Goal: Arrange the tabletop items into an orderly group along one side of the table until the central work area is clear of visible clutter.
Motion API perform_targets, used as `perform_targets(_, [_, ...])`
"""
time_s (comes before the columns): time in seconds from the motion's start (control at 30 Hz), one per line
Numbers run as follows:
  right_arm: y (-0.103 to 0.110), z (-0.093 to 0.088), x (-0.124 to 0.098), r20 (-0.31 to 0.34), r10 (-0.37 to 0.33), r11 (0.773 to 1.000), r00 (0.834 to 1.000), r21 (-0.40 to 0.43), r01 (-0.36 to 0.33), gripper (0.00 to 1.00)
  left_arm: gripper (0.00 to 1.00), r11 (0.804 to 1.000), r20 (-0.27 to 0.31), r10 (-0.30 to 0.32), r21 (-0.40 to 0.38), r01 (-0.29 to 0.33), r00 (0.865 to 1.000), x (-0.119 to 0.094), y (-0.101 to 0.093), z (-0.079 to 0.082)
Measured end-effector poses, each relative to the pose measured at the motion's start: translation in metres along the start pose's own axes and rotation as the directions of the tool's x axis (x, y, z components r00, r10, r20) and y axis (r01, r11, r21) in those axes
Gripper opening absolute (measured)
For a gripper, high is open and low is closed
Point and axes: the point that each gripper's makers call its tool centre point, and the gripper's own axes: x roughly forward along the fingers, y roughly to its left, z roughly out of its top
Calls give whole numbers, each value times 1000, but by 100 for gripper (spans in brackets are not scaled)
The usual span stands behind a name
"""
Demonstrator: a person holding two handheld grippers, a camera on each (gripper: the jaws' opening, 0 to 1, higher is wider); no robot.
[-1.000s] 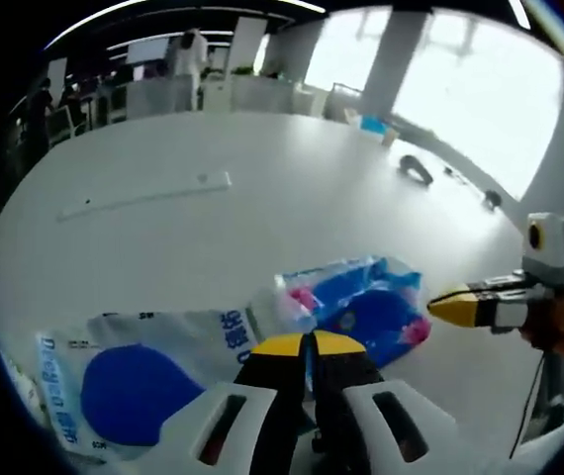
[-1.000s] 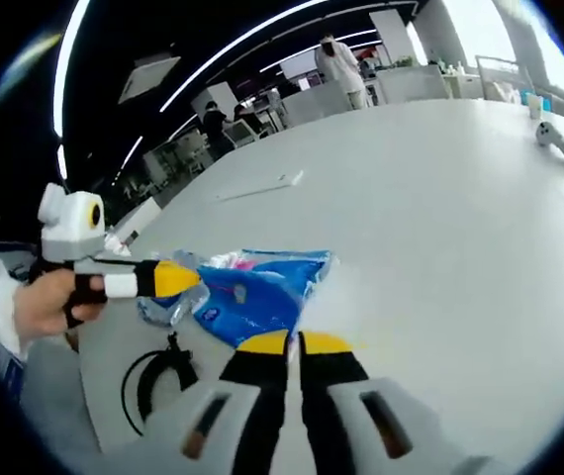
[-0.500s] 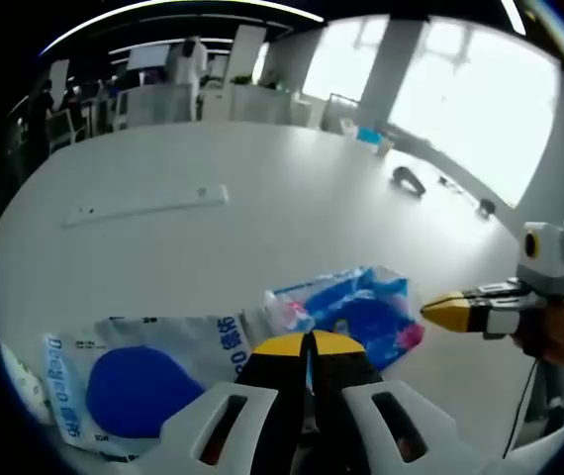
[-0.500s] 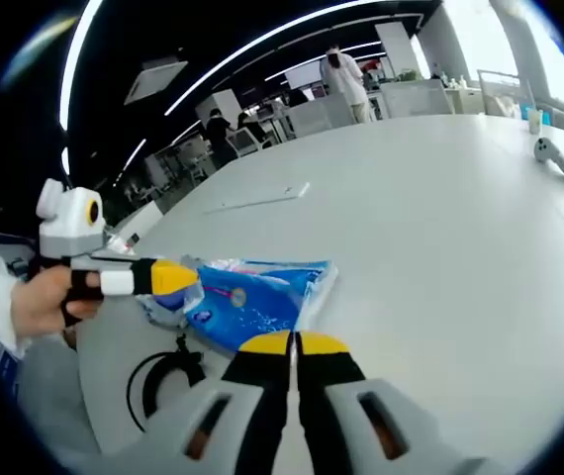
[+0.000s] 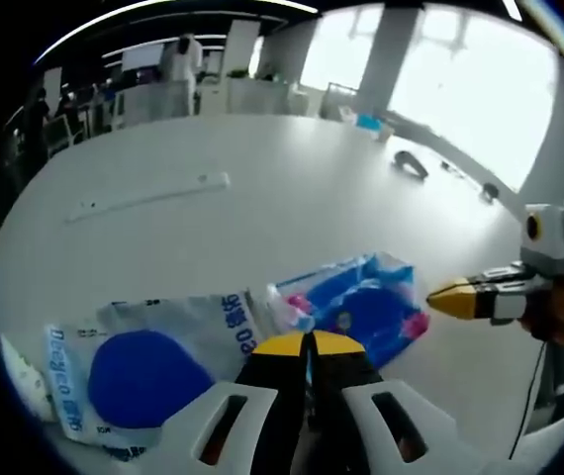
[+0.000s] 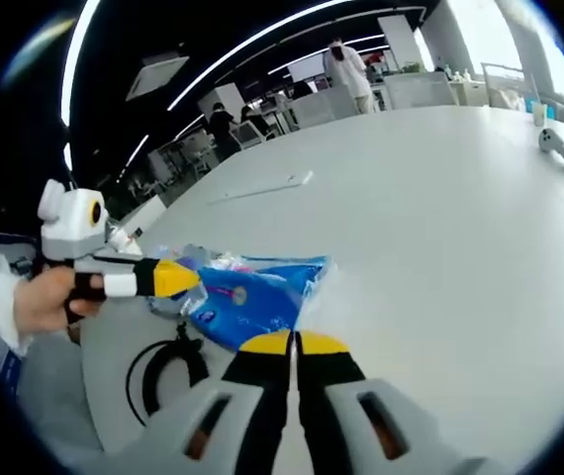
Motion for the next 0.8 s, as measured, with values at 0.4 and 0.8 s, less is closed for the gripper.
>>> perform_targets(0.4, [-2,-3,0,-3,6,1000,1000,20,-5,0,0,1000,1,0,-31,0,1000,1,0,-3])
perform_targets(0.8, [-3,-3,-5,30,-35,999,999,-17,35,21,36,999,109,-1,32,-3,994,-11,-11,12])
